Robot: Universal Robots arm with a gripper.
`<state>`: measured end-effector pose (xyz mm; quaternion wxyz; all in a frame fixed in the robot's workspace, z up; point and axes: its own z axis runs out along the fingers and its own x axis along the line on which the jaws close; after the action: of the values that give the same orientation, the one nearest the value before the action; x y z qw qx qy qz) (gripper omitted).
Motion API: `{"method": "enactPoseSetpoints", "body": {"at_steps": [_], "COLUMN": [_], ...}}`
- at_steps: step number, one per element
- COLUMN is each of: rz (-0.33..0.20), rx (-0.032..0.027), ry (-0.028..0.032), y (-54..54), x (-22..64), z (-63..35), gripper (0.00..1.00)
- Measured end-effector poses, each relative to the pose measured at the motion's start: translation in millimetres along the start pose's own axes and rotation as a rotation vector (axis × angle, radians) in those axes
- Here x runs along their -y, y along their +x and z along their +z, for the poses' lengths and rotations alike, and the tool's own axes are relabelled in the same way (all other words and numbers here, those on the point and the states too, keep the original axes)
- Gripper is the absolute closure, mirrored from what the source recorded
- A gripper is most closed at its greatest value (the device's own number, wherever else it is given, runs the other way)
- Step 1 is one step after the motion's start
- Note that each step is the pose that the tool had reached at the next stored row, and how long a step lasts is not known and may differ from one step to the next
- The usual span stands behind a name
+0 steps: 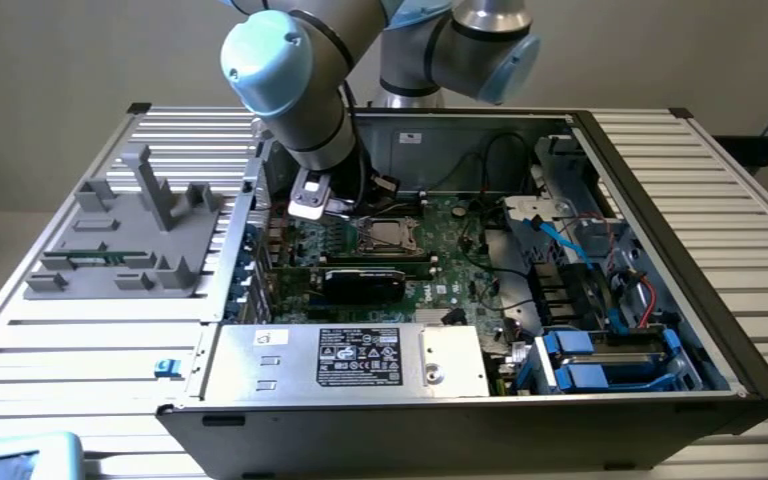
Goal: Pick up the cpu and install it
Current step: 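Install the first cpu locking lever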
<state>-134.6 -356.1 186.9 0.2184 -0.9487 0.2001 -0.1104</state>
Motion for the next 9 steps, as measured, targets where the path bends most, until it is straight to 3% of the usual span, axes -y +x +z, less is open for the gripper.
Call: {"method": "enactPoseSetpoints", "body": {"at_steps": [9], "rz": [0.018], "rx": [-0.0075], "ry": [0.0016], "y": [-0.4], "x": [0.9], "z": [0.4], "gripper": [0.88]}}
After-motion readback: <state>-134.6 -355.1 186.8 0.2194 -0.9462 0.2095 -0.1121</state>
